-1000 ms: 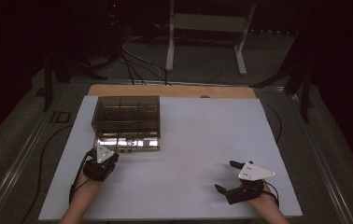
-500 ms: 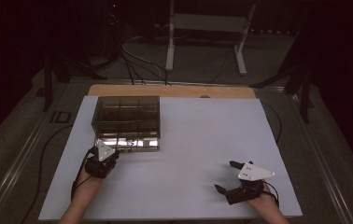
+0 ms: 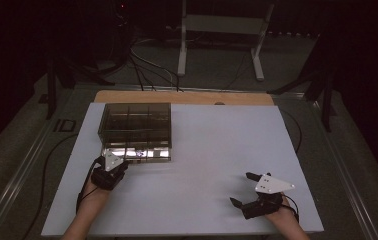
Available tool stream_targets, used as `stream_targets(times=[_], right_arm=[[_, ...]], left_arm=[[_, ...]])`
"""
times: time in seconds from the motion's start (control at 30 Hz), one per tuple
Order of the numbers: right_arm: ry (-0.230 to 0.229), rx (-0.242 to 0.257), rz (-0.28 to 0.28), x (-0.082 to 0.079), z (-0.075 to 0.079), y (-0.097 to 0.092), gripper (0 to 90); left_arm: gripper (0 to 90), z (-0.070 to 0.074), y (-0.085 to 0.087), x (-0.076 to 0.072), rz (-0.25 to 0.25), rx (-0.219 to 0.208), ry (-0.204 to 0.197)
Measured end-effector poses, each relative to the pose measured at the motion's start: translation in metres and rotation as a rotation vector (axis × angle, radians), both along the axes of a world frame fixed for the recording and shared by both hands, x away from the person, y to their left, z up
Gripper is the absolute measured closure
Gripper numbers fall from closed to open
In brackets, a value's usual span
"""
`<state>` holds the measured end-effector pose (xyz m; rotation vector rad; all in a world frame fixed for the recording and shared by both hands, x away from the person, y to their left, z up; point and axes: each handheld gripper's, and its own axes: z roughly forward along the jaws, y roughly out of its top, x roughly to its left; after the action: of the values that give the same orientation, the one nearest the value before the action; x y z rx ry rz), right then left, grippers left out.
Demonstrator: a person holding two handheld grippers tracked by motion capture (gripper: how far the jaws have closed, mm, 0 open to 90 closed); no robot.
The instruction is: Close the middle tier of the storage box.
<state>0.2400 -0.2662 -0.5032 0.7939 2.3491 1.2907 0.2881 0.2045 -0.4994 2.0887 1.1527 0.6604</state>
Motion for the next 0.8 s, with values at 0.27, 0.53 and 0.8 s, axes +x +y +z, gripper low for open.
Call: stream_targets(times=[0.27,0.53,0.8], right_arm=[[-0.001,-0.001,0.001,-0.0001,0.0001,0.0001,0.1],[-0.001,0.001,0.001,-0.0005,0.0004,-0.0002,0.1],[-0.001,0.0,0.001,-0.0004,0.0003,-0.0002,0.1]], left_arm=[[89.8,0.0003,0.0002,0.0016,-0.006,-0.007,0.001],[89.8,0.0008,-0.0003,0.0051,-0.005,-0.015,0.002],[89.8,0.0018,-0.0013,0.0066,-0.008,-0.003,0.001]])
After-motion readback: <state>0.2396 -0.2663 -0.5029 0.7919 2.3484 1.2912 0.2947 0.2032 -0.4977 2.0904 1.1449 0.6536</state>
